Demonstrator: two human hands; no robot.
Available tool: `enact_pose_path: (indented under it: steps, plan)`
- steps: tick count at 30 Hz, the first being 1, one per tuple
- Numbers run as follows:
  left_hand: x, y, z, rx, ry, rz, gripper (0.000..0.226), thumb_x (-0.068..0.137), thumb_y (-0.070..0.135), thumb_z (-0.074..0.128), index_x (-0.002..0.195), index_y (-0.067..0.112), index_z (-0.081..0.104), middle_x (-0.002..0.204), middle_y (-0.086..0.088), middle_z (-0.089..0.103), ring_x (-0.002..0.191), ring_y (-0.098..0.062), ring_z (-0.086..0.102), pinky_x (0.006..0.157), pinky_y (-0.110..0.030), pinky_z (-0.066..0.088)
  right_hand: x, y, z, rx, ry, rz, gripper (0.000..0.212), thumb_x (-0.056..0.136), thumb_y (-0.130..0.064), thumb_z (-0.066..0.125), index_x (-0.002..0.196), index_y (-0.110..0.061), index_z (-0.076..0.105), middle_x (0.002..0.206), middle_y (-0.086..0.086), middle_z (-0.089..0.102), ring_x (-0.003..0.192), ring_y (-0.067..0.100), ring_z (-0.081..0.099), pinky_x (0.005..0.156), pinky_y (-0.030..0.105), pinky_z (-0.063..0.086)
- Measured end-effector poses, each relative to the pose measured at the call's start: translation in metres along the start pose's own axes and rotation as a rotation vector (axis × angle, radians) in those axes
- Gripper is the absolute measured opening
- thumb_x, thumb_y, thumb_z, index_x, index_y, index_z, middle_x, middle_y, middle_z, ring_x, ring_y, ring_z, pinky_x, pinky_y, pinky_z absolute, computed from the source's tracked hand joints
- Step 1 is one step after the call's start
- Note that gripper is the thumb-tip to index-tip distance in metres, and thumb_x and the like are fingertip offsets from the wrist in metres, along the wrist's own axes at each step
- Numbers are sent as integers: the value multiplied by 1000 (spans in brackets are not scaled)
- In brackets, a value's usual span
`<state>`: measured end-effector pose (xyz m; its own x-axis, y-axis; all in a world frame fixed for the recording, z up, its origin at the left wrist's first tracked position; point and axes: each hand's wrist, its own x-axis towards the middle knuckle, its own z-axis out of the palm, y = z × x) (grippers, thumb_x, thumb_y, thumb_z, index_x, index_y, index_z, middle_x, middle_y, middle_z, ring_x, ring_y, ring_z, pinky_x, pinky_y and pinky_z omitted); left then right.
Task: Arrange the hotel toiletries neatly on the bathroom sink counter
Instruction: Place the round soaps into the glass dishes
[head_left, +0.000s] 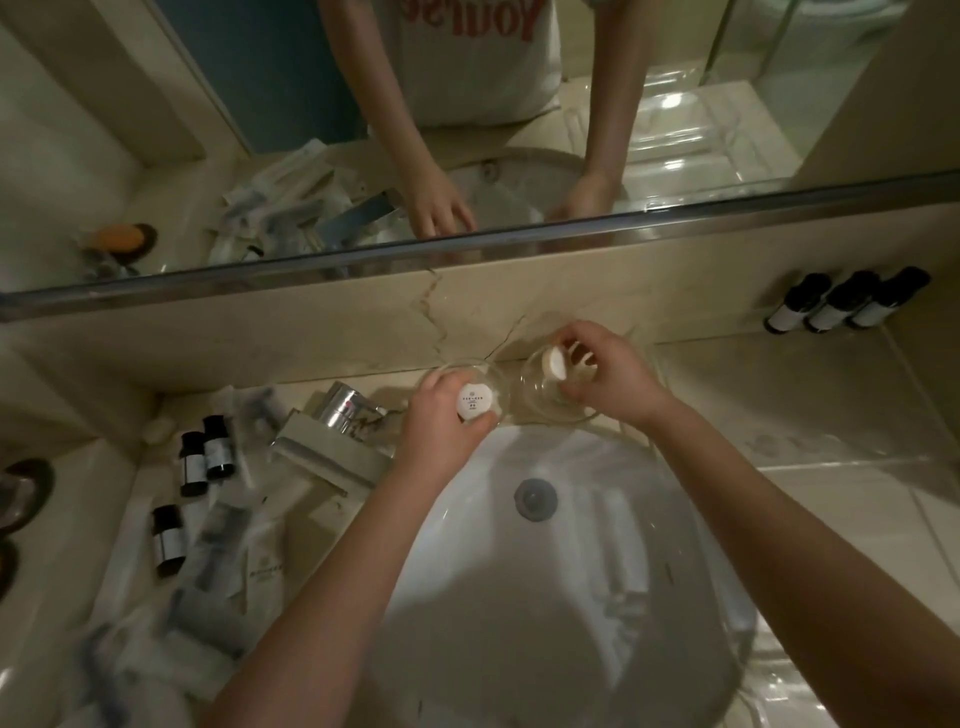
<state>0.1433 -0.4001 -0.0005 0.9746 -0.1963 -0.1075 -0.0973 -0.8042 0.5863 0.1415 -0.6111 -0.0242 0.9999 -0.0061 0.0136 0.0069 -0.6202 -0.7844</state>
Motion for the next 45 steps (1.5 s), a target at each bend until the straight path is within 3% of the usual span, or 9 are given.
enact_pose_path:
  steps: [3, 9, 17, 25, 28, 33, 38, 41, 45]
  plan:
    - [12, 6, 8, 40, -47, -2, 44, 76, 22, 72, 117, 9, 61, 117, -11, 55, 107, -27, 54, 90, -28, 40, -17, 5, -5, 63, 98, -8, 49, 65, 4, 74, 109, -13, 63, 100, 0, 58, 82, 17, 58, 73, 8, 43]
    - [48, 40, 46, 193, -150, 60, 38, 80, 33, 68, 110, 11, 61, 113, -12, 58, 103, -31, 57, 83, -34, 45, -38, 13, -29, 65, 254, 58, 44, 67, 3, 73, 105, -17, 64, 98, -2, 57, 79, 15, 57, 75, 21, 47]
    - [64, 42, 80, 488, -113, 155, 47, 75, 42, 65, 116, 20, 62, 125, -8, 49, 123, -26, 38, 100, -37, 34, -44, 17, -43, 74, 331, 60, 43, 67, 2, 73, 105, -16, 65, 96, -4, 57, 77, 1, 56, 73, 10, 44]
    - [62, 42, 80, 511, -168, 152, 49, 75, 41, 67, 119, 22, 58, 125, -6, 50, 124, -25, 39, 100, -37, 31, -45, 22, -39, 104, 314, 75, 42, 68, 0, 73, 106, -17, 64, 99, -4, 57, 78, 1, 55, 73, 7, 43]
    - [61, 41, 81, 479, -179, 140, 45, 77, 38, 65, 119, 21, 59, 124, -7, 50, 124, -26, 40, 100, -38, 32, -46, 22, -38, 123, 302, 83, 42, 69, -1, 73, 105, -20, 63, 101, -5, 58, 80, 5, 57, 76, 12, 46]
    - [60, 45, 79, 457, -204, 135, 48, 78, 38, 63, 122, 18, 56, 128, -8, 49, 127, -27, 38, 101, -39, 33, -46, 19, -37, 160, 285, 71, 46, 67, 4, 71, 102, -23, 60, 103, -5, 58, 83, 12, 60, 77, 10, 46]
    - [55, 47, 52, 220, -123, 103, 49, 83, 38, 63, 126, 13, 55, 127, -11, 50, 119, -30, 45, 101, -37, 39, -42, 8, -34, 254, 246, 53, 50, 67, 10, 69, 96, -29, 58, 99, -10, 58, 87, 10, 62, 85, 15, 48]
    - [46, 48, 32, -221, -150, -36, 30, 88, 29, 61, 108, 8, 66, 107, -9, 63, 97, -25, 59, 85, -30, 45, -37, -4, -24, 375, 214, 72, 52, 66, 11, 70, 90, -33, 54, 96, -10, 62, 88, 12, 64, 84, 24, 51]
    - [33, 54, 12, -536, -300, -202, 19, 93, 27, 55, 91, 12, 65, 78, -1, 62, 72, -11, 54, 68, -24, 42, -30, -22, -7, 399, 196, 34, 50, 65, 4, 76, 88, -34, 54, 100, -11, 66, 98, 14, 63, 87, 36, 48]
